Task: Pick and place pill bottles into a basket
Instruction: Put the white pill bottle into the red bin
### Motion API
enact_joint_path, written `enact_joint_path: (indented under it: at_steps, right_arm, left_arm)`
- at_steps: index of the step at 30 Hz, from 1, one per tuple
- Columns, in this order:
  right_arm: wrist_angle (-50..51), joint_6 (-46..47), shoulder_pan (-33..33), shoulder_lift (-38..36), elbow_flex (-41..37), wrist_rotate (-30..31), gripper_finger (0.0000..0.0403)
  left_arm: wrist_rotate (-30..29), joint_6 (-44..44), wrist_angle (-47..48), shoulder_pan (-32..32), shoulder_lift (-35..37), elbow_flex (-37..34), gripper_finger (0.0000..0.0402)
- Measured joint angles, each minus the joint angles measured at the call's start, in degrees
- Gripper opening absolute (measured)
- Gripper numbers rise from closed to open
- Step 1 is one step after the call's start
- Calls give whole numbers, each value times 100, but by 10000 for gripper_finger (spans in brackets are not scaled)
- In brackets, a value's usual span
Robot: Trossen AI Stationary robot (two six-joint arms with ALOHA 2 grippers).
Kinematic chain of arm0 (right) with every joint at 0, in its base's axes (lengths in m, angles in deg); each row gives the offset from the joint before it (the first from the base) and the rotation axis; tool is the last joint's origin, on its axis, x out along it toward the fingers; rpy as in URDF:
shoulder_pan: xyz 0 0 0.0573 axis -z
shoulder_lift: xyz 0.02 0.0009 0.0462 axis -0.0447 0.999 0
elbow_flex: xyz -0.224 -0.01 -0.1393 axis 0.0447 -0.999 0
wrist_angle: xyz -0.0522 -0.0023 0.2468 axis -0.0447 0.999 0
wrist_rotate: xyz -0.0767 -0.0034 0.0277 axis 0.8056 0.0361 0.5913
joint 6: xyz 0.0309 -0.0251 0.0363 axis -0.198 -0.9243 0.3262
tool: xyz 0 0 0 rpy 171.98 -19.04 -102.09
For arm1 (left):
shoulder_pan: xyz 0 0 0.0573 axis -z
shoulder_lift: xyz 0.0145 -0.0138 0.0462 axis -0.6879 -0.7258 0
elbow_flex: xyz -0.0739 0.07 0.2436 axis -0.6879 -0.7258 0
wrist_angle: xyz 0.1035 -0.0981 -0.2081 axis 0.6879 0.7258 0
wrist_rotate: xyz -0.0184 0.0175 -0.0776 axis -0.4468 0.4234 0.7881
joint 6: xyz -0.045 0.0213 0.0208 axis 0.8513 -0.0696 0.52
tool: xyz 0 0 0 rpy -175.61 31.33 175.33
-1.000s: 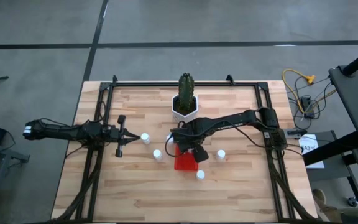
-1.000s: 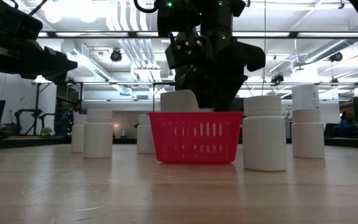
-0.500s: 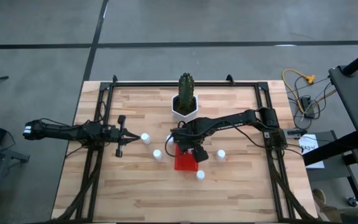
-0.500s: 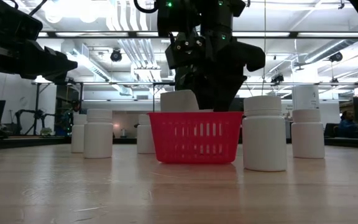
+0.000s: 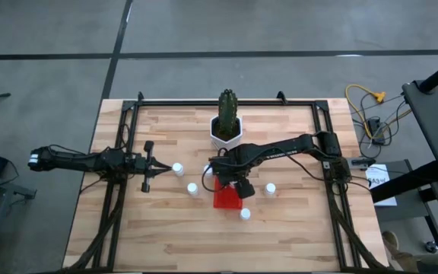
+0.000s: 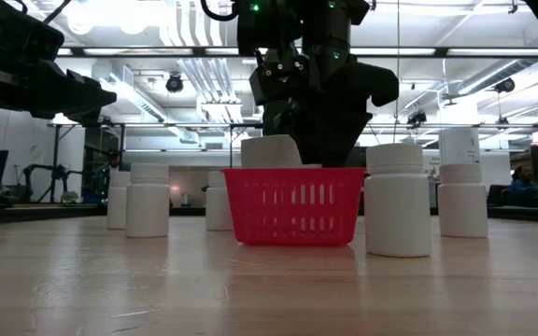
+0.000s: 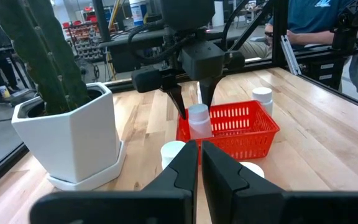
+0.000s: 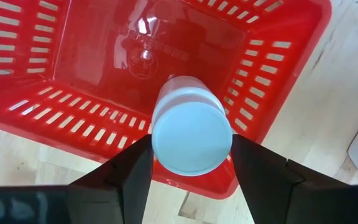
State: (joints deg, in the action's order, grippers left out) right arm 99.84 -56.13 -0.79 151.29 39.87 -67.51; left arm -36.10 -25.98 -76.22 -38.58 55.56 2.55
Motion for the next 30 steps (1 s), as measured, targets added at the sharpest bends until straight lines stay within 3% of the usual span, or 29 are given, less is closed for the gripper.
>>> enact_joint_path:
  at_steps: [20, 30]
  right_arm:
    - [121, 49, 2, -109, 11, 2, 203]
    - [195, 93, 2, -304, 425, 2, 203]
  left_arm:
    - [0, 0, 0, 2, 0, -2, 3]
    - [2, -17, -2, 2, -17, -2, 3]
